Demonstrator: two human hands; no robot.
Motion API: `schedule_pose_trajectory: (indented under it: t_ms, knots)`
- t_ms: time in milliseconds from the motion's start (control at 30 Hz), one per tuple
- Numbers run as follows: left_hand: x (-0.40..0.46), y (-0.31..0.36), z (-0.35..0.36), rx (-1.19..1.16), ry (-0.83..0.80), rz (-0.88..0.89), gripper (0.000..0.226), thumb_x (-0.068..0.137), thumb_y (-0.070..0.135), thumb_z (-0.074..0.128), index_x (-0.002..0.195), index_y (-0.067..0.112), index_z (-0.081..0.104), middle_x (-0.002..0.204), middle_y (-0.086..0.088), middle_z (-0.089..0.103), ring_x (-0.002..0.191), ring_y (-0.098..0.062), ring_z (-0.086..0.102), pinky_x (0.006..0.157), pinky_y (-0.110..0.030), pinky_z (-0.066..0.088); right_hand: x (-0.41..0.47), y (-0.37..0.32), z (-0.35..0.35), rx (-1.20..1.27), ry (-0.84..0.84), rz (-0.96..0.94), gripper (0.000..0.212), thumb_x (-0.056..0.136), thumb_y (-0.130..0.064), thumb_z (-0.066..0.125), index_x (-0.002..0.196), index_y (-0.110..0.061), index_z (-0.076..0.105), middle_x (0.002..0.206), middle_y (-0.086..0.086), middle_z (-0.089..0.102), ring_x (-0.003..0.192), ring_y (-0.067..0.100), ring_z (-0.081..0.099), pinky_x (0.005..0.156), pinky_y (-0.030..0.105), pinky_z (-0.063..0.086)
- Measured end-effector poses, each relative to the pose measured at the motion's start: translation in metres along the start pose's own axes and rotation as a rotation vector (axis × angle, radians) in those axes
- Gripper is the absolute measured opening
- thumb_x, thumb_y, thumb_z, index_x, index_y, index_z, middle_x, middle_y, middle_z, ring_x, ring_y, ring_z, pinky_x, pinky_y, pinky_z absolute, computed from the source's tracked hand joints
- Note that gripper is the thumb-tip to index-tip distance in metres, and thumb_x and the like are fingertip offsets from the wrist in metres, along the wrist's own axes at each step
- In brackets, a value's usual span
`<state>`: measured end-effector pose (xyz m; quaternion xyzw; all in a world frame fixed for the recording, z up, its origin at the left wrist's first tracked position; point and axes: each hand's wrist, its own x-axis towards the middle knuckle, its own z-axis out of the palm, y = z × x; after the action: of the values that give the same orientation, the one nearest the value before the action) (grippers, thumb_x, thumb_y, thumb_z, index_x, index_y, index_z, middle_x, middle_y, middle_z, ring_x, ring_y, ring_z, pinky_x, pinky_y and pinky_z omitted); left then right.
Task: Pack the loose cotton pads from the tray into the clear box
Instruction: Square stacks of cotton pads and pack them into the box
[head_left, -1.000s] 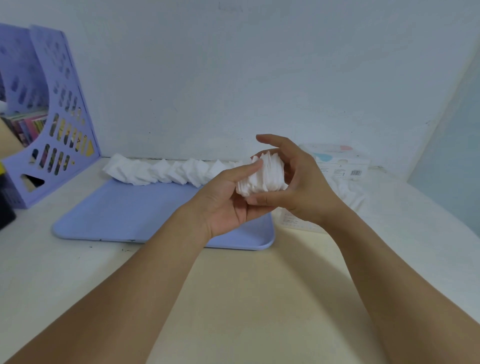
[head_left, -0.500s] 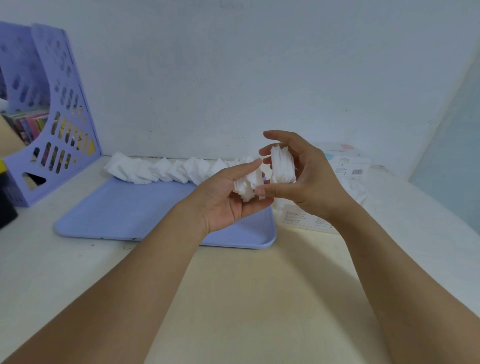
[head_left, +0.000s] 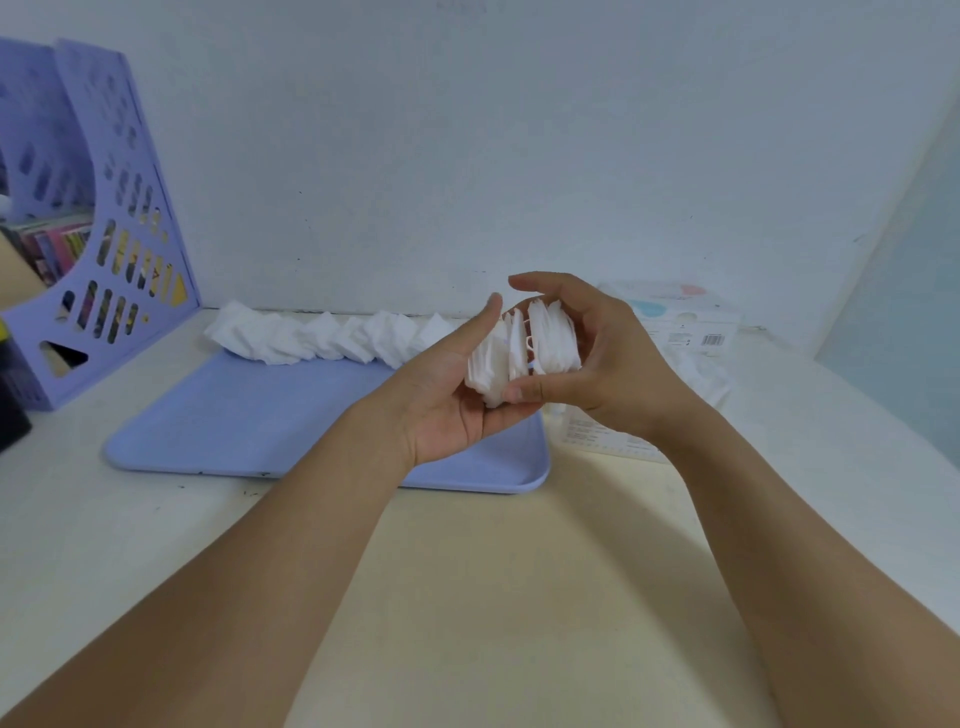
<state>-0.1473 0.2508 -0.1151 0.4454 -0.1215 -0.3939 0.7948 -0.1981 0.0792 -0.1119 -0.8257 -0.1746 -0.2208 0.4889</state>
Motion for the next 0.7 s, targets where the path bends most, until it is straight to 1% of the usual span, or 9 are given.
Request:
schedule_pose_trajectory:
  t_ms: [133,300,367,500,600,700]
  knots:
    - [0.0012,0.0001,-0.0032,-0.035,-0.012,-0.009,0.046,0.095,0.032,0.067,0.133,0.007,0.062,0.133,-0.016,0.065,0.125,-0.028,0.062,0.103,-0.043,0.052,0.0005,0.0017,0.0008,0.02,0.018,0.007,0.085,0.062,-0.005,0.094,0.137,-0.015,0.055,0.106,-0.003,0.065,0.097,0.017,0.065,0.087,0.03,0.056]
    - [0.0014,-0.0011,-0.0041,0.021,0.015,0.01,0.041,0.094,0.024,0.068,0.131,0.006,0.063,0.129,-0.018,0.067,0.123,-0.03,0.064,0.103,-0.043,0.053,0.0001,0.0038,0.0025,0.018,0.002,0.026,0.083,0.063,-0.012,0.094,0.137,-0.02,0.056,0.113,0.005,0.067,0.103,0.023,0.066,0.09,0.038,0.058]
    - [0.0022,-0.0021,-0.0038,0.063,0.037,0.014,0.039,0.094,0.02,0.067,0.13,0.006,0.063,0.128,-0.019,0.068,0.123,-0.03,0.063,0.101,-0.043,0.054,-0.0002,0.0044,0.003,0.023,-0.008,0.035,0.08,0.064,-0.011,0.095,0.135,-0.019,0.058,0.114,0.007,0.067,0.103,0.024,0.067,0.091,0.04,0.059]
    - [0.0026,-0.0031,-0.0008,0.137,0.072,0.037,0.038,0.093,0.018,0.066,0.129,0.007,0.064,0.126,-0.019,0.069,0.12,-0.029,0.065,0.098,-0.042,0.056,-0.0001,0.0051,0.0031,0.013,-0.01,0.054,0.071,0.066,-0.006,0.093,0.13,-0.015,0.062,0.115,0.004,0.068,0.103,0.02,0.069,0.089,0.039,0.06]
    - [0.0016,-0.0036,0.0016,0.172,0.07,0.049,0.038,0.092,0.017,0.066,0.129,0.007,0.063,0.126,-0.018,0.069,0.121,-0.029,0.065,0.098,-0.041,0.056,-0.0002,0.006,0.0033,0.012,-0.007,0.058,0.069,0.068,-0.005,0.092,0.13,-0.014,0.062,0.116,0.004,0.068,0.103,0.02,0.07,0.088,0.038,0.061]
    - [0.0019,-0.0033,0.001,0.153,0.085,0.054,0.036,0.093,0.013,0.061,0.128,0.004,0.063,0.126,-0.02,0.068,0.12,-0.03,0.065,0.096,-0.041,0.057,-0.0003,0.0071,0.0034,0.026,-0.004,0.051,0.069,0.069,-0.003,0.091,0.13,-0.012,0.062,0.117,0.007,0.068,0.104,0.022,0.069,0.088,0.039,0.06]
